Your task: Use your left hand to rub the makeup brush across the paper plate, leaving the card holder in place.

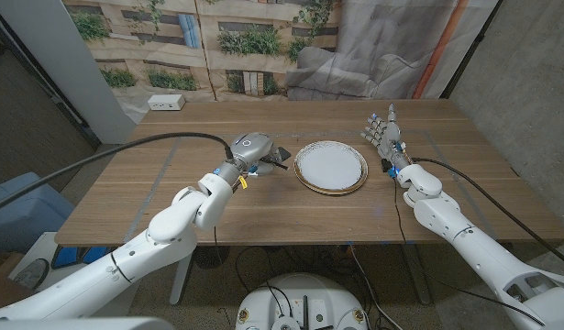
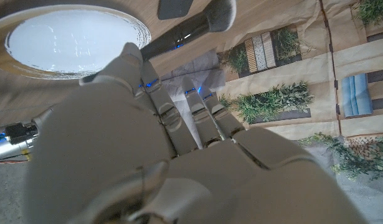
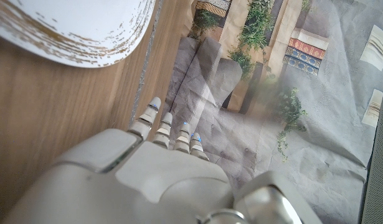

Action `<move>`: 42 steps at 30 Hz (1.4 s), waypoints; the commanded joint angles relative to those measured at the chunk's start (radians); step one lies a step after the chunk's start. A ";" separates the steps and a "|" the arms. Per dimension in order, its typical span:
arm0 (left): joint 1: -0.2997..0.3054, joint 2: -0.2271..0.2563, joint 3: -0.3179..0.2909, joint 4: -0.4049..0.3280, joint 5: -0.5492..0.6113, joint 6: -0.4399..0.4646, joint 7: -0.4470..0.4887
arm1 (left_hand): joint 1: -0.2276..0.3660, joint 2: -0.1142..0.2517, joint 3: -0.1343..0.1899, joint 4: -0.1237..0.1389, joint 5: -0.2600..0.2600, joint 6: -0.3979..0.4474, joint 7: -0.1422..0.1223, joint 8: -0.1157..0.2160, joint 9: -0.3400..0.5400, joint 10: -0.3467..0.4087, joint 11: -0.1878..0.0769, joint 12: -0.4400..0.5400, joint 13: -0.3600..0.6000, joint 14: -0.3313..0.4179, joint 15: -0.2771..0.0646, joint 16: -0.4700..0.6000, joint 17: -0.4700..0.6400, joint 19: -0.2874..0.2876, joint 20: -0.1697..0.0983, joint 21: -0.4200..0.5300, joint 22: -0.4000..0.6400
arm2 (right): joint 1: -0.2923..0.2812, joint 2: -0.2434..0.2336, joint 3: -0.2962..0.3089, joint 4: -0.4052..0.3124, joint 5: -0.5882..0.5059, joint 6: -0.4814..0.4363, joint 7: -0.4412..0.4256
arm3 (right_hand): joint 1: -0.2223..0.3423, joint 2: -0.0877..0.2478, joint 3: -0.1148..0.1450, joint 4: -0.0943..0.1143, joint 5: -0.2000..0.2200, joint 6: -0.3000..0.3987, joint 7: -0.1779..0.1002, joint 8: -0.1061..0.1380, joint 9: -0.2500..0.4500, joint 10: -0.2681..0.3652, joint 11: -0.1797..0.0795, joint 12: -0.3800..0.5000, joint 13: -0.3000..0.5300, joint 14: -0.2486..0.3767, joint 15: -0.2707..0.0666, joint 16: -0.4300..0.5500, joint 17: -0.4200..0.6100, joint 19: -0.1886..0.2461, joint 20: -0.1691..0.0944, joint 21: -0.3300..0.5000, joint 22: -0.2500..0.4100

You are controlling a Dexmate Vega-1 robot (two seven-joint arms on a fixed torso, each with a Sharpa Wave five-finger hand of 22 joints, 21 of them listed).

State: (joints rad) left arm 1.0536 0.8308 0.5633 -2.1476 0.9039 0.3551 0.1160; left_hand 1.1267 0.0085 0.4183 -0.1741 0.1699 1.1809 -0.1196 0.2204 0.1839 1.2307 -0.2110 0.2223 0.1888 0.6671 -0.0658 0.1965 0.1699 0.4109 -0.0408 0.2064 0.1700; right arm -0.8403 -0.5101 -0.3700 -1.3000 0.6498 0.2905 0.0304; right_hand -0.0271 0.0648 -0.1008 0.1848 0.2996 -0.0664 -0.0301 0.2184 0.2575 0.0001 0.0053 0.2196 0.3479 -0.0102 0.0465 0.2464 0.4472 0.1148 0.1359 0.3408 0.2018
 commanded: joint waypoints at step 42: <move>-0.073 -0.315 0.090 0.126 -0.419 0.068 0.269 | 0.023 0.001 -0.034 0.001 0.007 0.007 0.006 -0.010 0.008 0.034 -0.015 -0.010 0.006 0.011 -0.153 -0.005 0.001 0.033 0.001 0.005 0.006 | 0.000 0.000 0.000 0.001 0.000 0.001 0.000 | 0.006 0.099 -0.001 0.005 0.006 -0.008 0.001 0.005 0.003 -0.010 0.002 0.006 0.004 -0.001 0.009 0.004 0.003 0.001 0.007 0.006 0.006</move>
State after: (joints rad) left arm 1.0112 0.5787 0.6204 -2.0504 0.5567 0.3821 0.3563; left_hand 1.1390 0.0125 0.3883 -0.1733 0.1690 1.1862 -0.1142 0.2126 0.1886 1.2431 -0.2128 0.2101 0.1959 0.6772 -0.0663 0.1917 0.1673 0.4340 -0.0426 0.2064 0.1748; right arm -0.8405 -0.5101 -0.3698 -1.2997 0.6501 0.2902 0.0307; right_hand -0.0271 0.0648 -0.1008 0.1848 0.2996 -0.0664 -0.0301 0.2184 0.2575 0.0001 0.0053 0.2196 0.3499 -0.0102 0.0465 0.2465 0.4472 0.1148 0.1359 0.3408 0.2018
